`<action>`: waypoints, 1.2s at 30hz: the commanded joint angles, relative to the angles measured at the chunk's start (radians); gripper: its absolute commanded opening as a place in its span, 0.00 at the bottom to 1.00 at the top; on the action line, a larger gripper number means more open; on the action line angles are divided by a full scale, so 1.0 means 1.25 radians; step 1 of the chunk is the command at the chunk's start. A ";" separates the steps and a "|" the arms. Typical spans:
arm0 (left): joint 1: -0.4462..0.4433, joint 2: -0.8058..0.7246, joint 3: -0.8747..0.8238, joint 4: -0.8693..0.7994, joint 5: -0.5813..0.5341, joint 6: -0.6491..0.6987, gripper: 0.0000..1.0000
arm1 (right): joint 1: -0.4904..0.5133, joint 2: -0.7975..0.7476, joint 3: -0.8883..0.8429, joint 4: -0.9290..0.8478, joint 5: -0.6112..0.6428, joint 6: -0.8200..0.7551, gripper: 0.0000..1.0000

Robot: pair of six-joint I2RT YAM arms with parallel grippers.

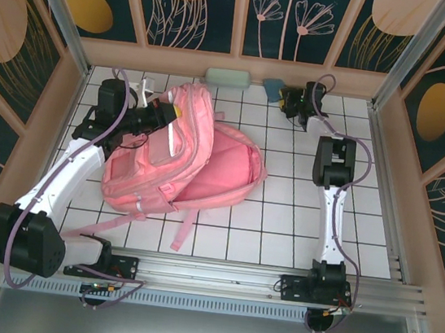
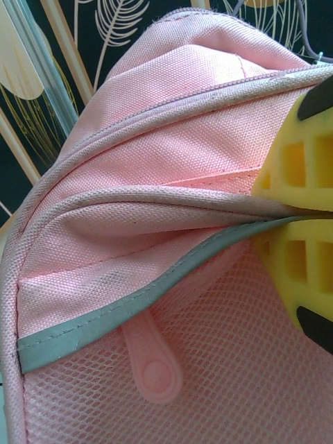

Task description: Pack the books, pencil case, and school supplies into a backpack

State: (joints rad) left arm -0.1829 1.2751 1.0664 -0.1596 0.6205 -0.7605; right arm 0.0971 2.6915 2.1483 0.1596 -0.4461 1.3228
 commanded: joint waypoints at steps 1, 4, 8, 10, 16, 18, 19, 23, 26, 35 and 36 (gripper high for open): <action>0.008 0.016 0.016 0.020 -0.026 0.047 0.00 | 0.005 0.068 0.042 0.004 0.010 0.006 0.22; 0.008 0.013 0.018 0.011 -0.027 0.054 0.00 | 0.008 0.080 0.052 0.022 0.004 0.013 0.03; 0.009 0.005 0.020 -0.002 -0.031 0.062 0.00 | 0.012 0.075 0.052 0.027 0.001 0.008 0.00; 0.010 0.001 0.023 -0.009 -0.034 0.065 0.00 | 0.010 0.061 0.039 0.040 -0.004 0.006 0.00; 0.014 -0.023 0.046 -0.032 -0.048 0.064 0.00 | 0.007 -0.069 -0.075 0.093 -0.018 -0.028 0.00; 0.014 -0.032 0.052 -0.038 -0.044 0.060 0.00 | 0.005 -0.131 -0.118 0.086 -0.026 -0.063 0.00; 0.015 -0.037 0.055 -0.043 -0.042 0.060 0.00 | 0.003 -0.165 -0.140 0.064 -0.026 -0.088 0.00; 0.021 -0.064 0.068 -0.064 -0.041 0.070 0.00 | -0.004 -0.326 -0.297 0.074 -0.036 -0.168 0.00; 0.033 -0.077 0.068 -0.077 -0.046 0.080 0.00 | -0.005 -0.459 -0.435 0.091 -0.038 -0.223 0.00; 0.054 -0.125 0.043 -0.082 -0.029 0.077 0.00 | 0.057 -0.787 -0.729 0.039 -0.140 -0.401 0.00; 0.055 -0.124 0.041 -0.083 -0.028 0.076 0.00 | 0.069 -0.818 -0.747 0.033 -0.165 -0.423 0.00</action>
State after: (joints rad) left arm -0.1322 1.1572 1.1088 -0.3225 0.5903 -0.7067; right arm 0.1421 1.7313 1.2770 0.2321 -0.5529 0.9192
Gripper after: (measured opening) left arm 0.069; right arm 0.051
